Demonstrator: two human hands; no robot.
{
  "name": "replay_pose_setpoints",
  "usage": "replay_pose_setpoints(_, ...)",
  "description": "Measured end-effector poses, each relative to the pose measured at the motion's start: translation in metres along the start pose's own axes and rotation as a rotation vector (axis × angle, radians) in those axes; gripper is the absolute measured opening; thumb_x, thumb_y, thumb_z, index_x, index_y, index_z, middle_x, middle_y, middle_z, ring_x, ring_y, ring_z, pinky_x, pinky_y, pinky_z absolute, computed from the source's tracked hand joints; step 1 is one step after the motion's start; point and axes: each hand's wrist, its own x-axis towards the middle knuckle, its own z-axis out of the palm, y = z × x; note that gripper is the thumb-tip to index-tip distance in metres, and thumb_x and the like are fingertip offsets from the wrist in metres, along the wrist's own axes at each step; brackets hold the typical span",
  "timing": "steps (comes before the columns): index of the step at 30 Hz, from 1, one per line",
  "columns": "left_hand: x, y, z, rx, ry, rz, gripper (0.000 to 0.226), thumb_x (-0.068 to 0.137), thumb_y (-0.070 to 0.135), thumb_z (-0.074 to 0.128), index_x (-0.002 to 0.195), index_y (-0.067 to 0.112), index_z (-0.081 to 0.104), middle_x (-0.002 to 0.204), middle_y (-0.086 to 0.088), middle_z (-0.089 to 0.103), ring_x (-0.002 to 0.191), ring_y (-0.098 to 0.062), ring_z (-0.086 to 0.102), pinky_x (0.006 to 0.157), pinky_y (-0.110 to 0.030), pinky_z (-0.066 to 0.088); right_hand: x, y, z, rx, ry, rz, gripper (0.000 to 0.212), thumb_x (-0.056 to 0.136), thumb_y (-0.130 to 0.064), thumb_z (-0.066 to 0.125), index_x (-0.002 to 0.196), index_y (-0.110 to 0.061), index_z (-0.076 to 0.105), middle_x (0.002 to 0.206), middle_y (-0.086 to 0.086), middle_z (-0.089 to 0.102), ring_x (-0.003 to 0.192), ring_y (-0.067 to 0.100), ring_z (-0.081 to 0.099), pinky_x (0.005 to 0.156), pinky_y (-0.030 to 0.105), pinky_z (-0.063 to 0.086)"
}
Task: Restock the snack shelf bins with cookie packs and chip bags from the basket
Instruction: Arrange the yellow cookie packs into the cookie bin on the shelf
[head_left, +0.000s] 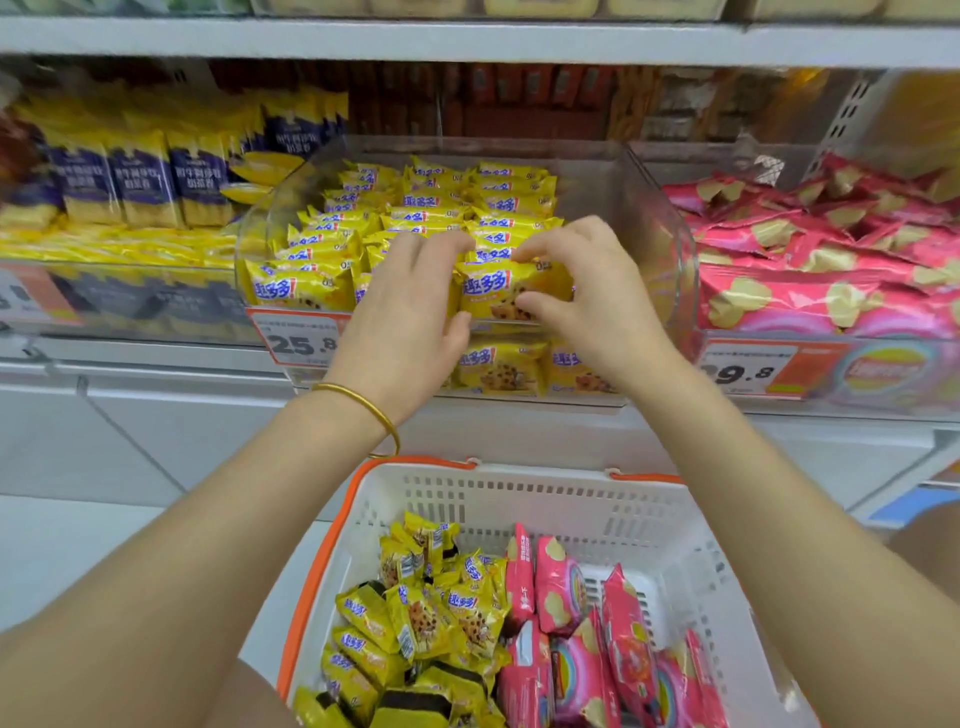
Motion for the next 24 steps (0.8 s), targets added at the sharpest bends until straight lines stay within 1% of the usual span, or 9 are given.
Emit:
replay_pose_setpoints(3,-0.001,-0.004,0.001,0.063,-0.006,0.027,0.05,0.085,0.004,0.058,0.133,0.013,0.046,0.117,-0.01,0.042,0.103,-0.026,0.049,0.086,-0.043,0.047,0.0,-0.004,0.005,-0.061,0.01,0.029,0.031,0.081,-0.021,0.071,0.112,-0.022,0.065,0.107,0.003,0.048,0.108,0.021,0.047,0.091,0.039,0.042)
replay_pose_setpoints(6,-0.003,-0.005,0.002,0.114,-0.01,0.062,0.045,0.084,0.0,0.055,0.127,0.01,0.054,0.12,-0.015,0.043,0.099,-0.031,0.05,0.079,-0.047,0.049,-0.002,-0.006,-0.005,-0.166,-0.046,0.068,0.029,0.086,-0.03,0.066,0.114,-0.028,0.066,0.11,0.002,0.046,0.109,0.023,0.042,0.092,0.039,0.04)
replay_pose_setpoints(9,-0.004,-0.004,0.003,0.168,-0.032,0.104,0.046,0.08,-0.005,0.055,0.124,0.008,0.058,0.125,-0.021,0.044,0.099,-0.035,0.051,0.08,-0.046,0.047,-0.008,-0.007,-0.01,-0.17,-0.068,0.123,0.029,0.088,-0.027,0.063,0.117,-0.029,0.065,0.106,0.0,0.044,0.102,0.023,0.049,0.089,0.038,0.043)
replay_pose_setpoints(13,-0.005,-0.006,0.01,0.297,-0.054,0.139,0.054,0.073,-0.009,0.056,0.125,0.004,0.056,0.128,-0.025,0.045,0.101,-0.041,0.05,0.08,-0.051,0.046,-0.007,-0.014,-0.001,-0.128,0.032,0.173,0.022,0.085,-0.02,0.067,0.108,-0.02,0.066,0.102,0.001,0.05,0.095,0.023,0.057,0.083,0.029,0.041)
replay_pose_setpoints(15,-0.005,-0.007,0.012,0.353,-0.054,0.126,0.055,0.072,-0.01,0.056,0.125,0.002,0.054,0.131,-0.026,0.045,0.104,-0.043,0.049,0.08,-0.052,0.045,-0.003,-0.019,0.004,-0.137,0.017,0.172,0.021,0.084,-0.021,0.068,0.105,-0.02,0.066,0.105,0.001,0.055,0.095,0.021,0.056,0.079,0.026,0.037)
replay_pose_setpoints(18,-0.007,-0.007,0.014,0.415,-0.079,0.135,0.06,0.072,-0.007,0.055,0.131,0.003,0.049,0.138,-0.023,0.04,0.109,-0.042,0.046,0.083,-0.051,0.043,-0.003,-0.017,0.001,-0.131,-0.051,0.185,0.016,0.086,-0.027,0.066,0.101,-0.022,0.067,0.11,0.003,0.058,0.101,0.022,0.056,0.085,0.033,0.043)
replay_pose_setpoints(21,-0.009,-0.006,0.014,0.417,-0.09,0.145,0.069,0.07,-0.007,0.057,0.136,0.006,0.043,0.142,-0.02,0.037,0.114,-0.039,0.044,0.085,-0.049,0.043,-0.007,-0.013,-0.008,-0.138,0.041,0.142,0.022,0.088,-0.024,0.061,0.11,-0.023,0.065,0.113,0.003,0.05,0.101,0.024,0.055,0.085,0.038,0.047)
replay_pose_setpoints(22,-0.009,-0.006,0.015,0.418,-0.094,0.15,0.07,0.07,-0.008,0.057,0.136,0.006,0.044,0.142,-0.021,0.037,0.113,-0.04,0.045,0.084,-0.05,0.043,-0.007,-0.013,-0.008,-0.14,0.04,0.115,0.027,0.089,-0.022,0.059,0.116,-0.022,0.063,0.116,0.004,0.049,0.104,0.024,0.054,0.086,0.038,0.046)
replay_pose_setpoints(24,-0.012,-0.005,0.014,0.402,-0.092,0.155,0.069,0.068,-0.008,0.057,0.134,0.006,0.046,0.141,-0.022,0.038,0.11,-0.041,0.047,0.083,-0.05,0.043,-0.008,-0.012,-0.004,-0.187,-0.039,0.062,0.03,0.092,-0.02,0.056,0.121,-0.019,0.06,0.12,0.006,0.051,0.111,0.024,0.052,0.092,0.039,0.044)
